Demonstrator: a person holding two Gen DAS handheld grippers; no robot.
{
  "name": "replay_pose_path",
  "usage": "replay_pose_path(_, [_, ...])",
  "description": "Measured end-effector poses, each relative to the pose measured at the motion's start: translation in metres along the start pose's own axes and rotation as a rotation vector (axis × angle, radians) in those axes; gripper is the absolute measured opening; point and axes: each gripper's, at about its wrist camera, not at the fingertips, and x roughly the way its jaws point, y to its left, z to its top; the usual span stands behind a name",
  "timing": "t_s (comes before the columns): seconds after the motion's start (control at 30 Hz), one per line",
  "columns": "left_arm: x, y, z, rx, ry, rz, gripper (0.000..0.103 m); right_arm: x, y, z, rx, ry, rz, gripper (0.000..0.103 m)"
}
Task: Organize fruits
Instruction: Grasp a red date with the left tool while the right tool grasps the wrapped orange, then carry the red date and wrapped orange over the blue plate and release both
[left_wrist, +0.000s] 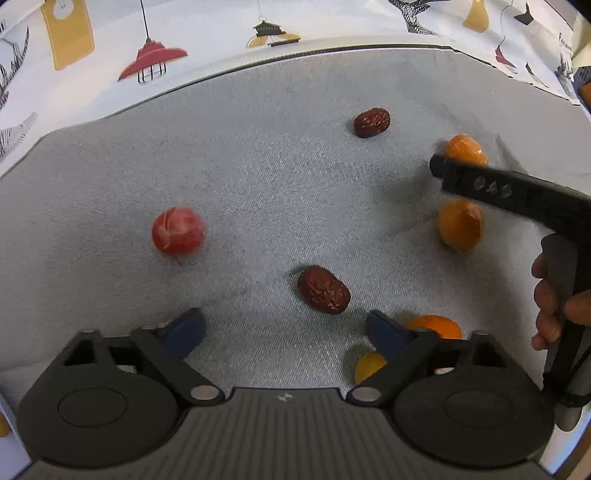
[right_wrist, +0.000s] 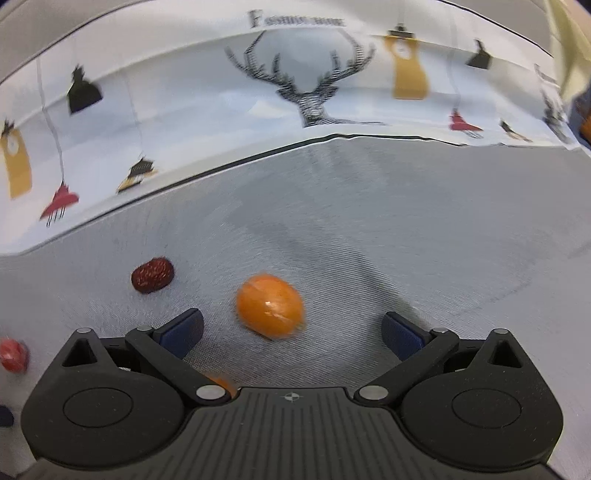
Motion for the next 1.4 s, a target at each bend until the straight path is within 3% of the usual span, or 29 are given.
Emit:
replay_pose_path(0.03, [-0.003, -0.004, -0.001, 0.036, -0.021, 0.007, 0.065, 0.003, 0.003, -0.002, -0.025, 0.002, -0.015, 0.077])
replay_pose_path(0.07, [-0.008, -0.007, -0.001, 0.080, -0.042, -0.012, 0.021, 0.003, 0.005, -0.003, -0.042, -0.002, -0.034, 0.061])
replay_pose_path(0.1, [-0.011, -0.008, -0.001, 0.092, -0.033, -0.037, 0.000, 0.001, 0.006, -0.004, -0.062, -0.025, -0.036, 0.043])
replay_pose_path(0.13, [-0.012, -0.006, -0.001, 0.077, -0.018, -0.058, 0.000, -0.002, 0.007, -0.004, -0.080, -0.036, -0.012, 0.038])
replay_pose_path(0.27, [-0.034, 0.004, -0.008, 0.077, -0.099, -0.091, 0.000, -0.011, 0.003, -0.003, -0.064, -0.025, -0.102, 0.038])
replay_pose_path(0.43, [-0.057, 0.009, -0.016, 0.094, -0.157, -0.117, 0.000, -0.035, -0.011, -0.005, -0.007, -0.052, -0.111, 0.038])
replay_pose_path(0.47, [-0.057, 0.008, -0.012, 0.087, -0.153, -0.129, 0.006, -0.040, -0.014, -0.006, -0.001, -0.052, -0.108, 0.038])
replay_pose_path(0.53, [-0.053, 0.005, -0.004, 0.081, -0.148, -0.148, 0.027, -0.044, -0.019, -0.009, 0.008, -0.045, -0.113, 0.038])
replay_pose_path(0.6, [-0.048, 0.000, 0.004, 0.086, -0.171, -0.141, 0.071, -0.043, -0.028, -0.013, 0.032, -0.023, -0.111, 0.039])
replay_pose_path(0.67, [-0.038, -0.008, 0.009, 0.111, -0.184, -0.119, 0.078, -0.038, -0.037, -0.019, 0.067, 0.000, -0.094, 0.039])
replay_pose_path(0.87, [0.000, -0.029, 0.035, 0.217, -0.182, -0.104, 0.078, -0.032, -0.043, -0.032, 0.044, -0.038, -0.045, 0.046])
replay_pose_path(0.9, [0.006, -0.030, 0.038, 0.225, -0.180, -0.104, 0.072, -0.032, -0.042, -0.033, 0.033, -0.046, -0.043, 0.048])
replay_pose_path(0.93, [0.012, -0.032, 0.042, 0.238, -0.167, -0.108, 0.059, -0.031, -0.041, -0.034, 0.024, -0.055, -0.042, 0.049])
replay_pose_path(0.97, [0.018, -0.034, 0.044, 0.257, -0.142, -0.104, 0.035, -0.031, -0.039, -0.036, 0.010, -0.065, -0.043, 0.050])
replay_pose_path(1.07, [0.010, -0.036, 0.038, 0.293, -0.145, -0.118, 0.034, -0.031, -0.032, -0.039, -0.051, -0.085, -0.066, 0.038])
replay_pose_path(1.23, [-0.034, -0.018, 0.012, 0.259, -0.191, -0.118, 0.034, -0.046, -0.025, -0.037, -0.055, -0.131, -0.130, 0.038])
replay_pose_path(1.4, [-0.112, 0.026, -0.046, 0.174, -0.226, -0.097, 0.035, -0.134, -0.009, -0.043, 0.010, -0.284, -0.119, 0.038])
